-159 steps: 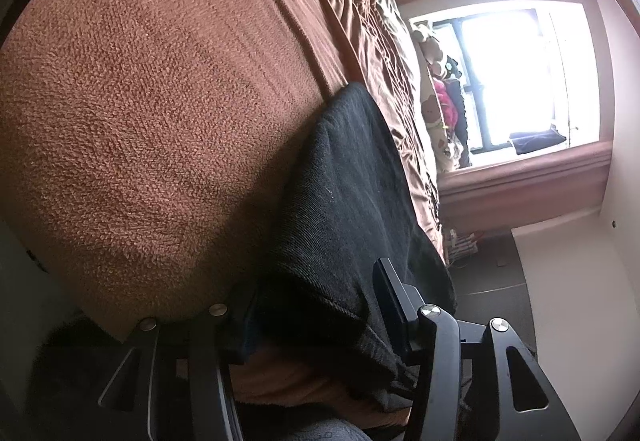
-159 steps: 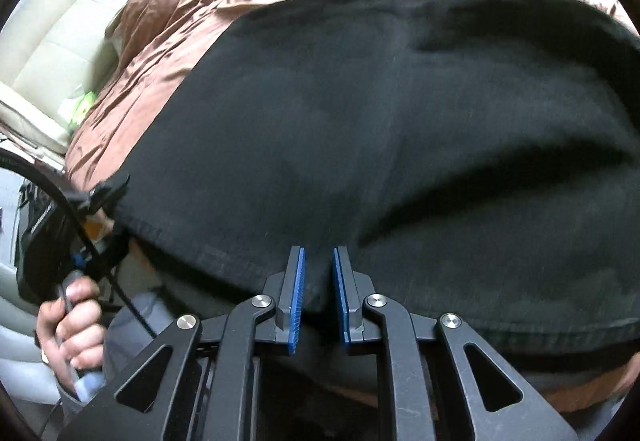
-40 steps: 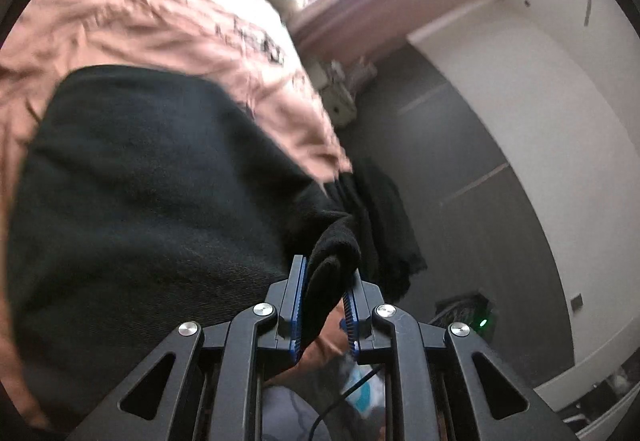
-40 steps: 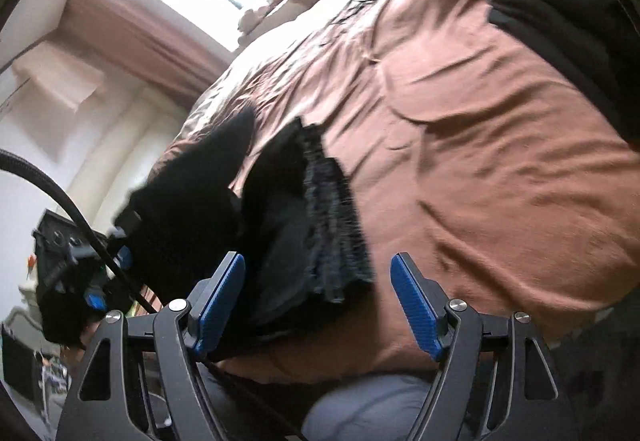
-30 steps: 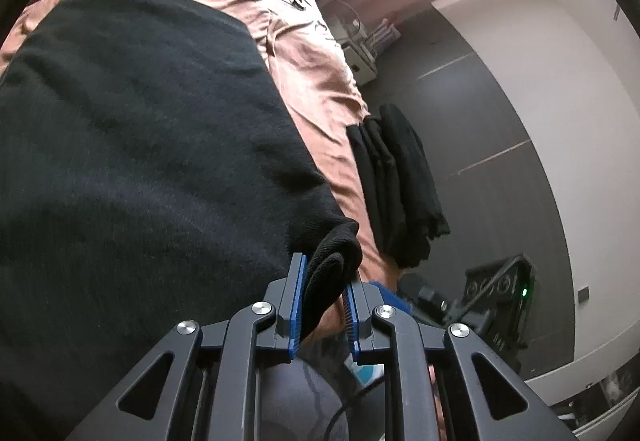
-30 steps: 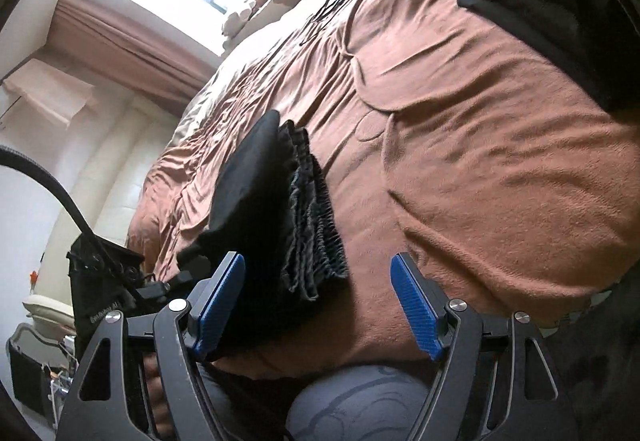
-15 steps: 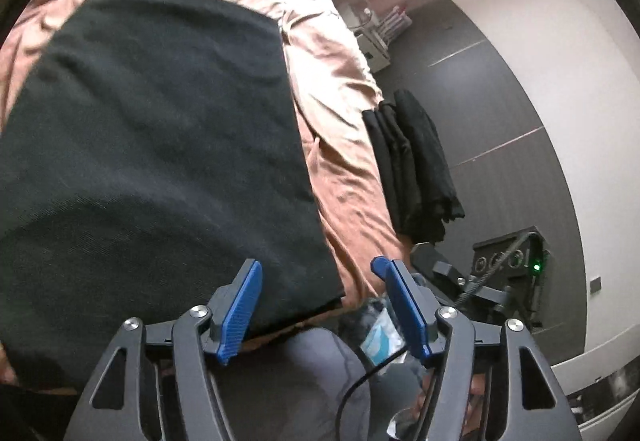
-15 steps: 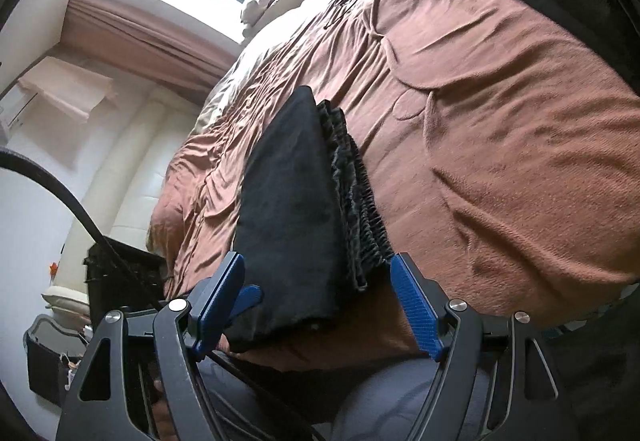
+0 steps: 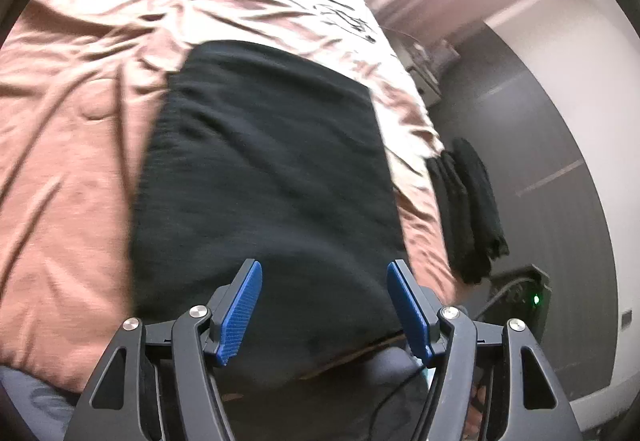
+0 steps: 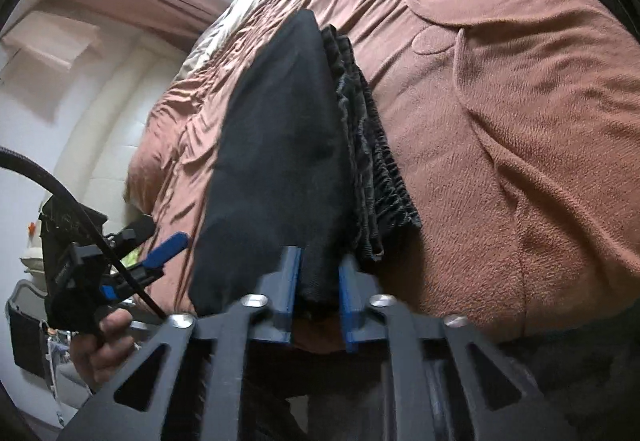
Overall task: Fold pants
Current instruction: 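Grasp the folded black sweatpants with the right tool while the left tool grips them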
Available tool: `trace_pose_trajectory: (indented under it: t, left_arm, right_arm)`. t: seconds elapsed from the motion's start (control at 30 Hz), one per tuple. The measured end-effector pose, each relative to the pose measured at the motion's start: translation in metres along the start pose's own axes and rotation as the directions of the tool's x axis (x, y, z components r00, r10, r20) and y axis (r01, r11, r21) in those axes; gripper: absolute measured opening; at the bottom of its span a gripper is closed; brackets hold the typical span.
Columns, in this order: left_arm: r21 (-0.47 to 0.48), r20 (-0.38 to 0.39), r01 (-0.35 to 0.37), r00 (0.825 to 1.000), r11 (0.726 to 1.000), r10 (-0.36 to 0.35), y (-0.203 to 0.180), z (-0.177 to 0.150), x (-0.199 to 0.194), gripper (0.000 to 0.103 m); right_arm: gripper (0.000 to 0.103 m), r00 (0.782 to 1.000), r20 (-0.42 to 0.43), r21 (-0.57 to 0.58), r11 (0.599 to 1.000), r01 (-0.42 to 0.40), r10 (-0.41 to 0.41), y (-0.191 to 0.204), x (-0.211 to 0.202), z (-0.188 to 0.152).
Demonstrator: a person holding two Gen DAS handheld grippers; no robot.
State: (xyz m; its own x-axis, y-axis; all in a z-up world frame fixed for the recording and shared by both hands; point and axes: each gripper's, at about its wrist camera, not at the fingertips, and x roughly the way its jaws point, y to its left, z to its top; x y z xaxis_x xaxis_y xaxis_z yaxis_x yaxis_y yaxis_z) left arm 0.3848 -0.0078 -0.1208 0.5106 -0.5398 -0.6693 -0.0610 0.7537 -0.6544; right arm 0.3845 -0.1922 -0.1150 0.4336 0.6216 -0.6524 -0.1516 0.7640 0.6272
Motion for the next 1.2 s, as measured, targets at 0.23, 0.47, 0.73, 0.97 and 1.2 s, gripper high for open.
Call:
trace_pose_trajectory:
  t: [0.23,0.47,0.73,0.97,1.2]
  left_arm:
    - [-0.076,0.009,-0.065,0.998,0.995,0.066,0.038,0.004,-0.012,0.067]
    - [-0.123,-0.016,-0.085,0.996,0.989,0.084,0.061,0.001,-0.005,0.067]
    - [-0.168,-0.078,-0.085,0.994,0.982,0.072,0.076,-0.007,0.011,0.067]
    - [-0.214,-0.122,-0.025,0.992,0.976,-0.001,0.084,-0.021,0.018,0.067]
    - [-0.205,-0.124,-0.031,0.992,0.978,0.006,0.083,-0.028,0.017,0.039]
  right_arm:
    - [0.008,0.996,0.020,0.050,0.995,0.087,-0.088,-0.012,0.001,0.005]
    - [0.017,0.995,0.015,0.021,0.995,0.100,-0.100,-0.001,-0.002,0.015]
    - [0.045,0.993,0.021,-0.031,0.993,0.116,-0.115,0.001,-0.004,0.030]
    - [0.045,0.988,-0.045,-0.071,0.987,0.147,-0.150,-0.001,0.037,0.053]
    - [0.044,0.985,-0.086,-0.055,0.988,0.143,-0.148,-0.006,0.052,0.055]
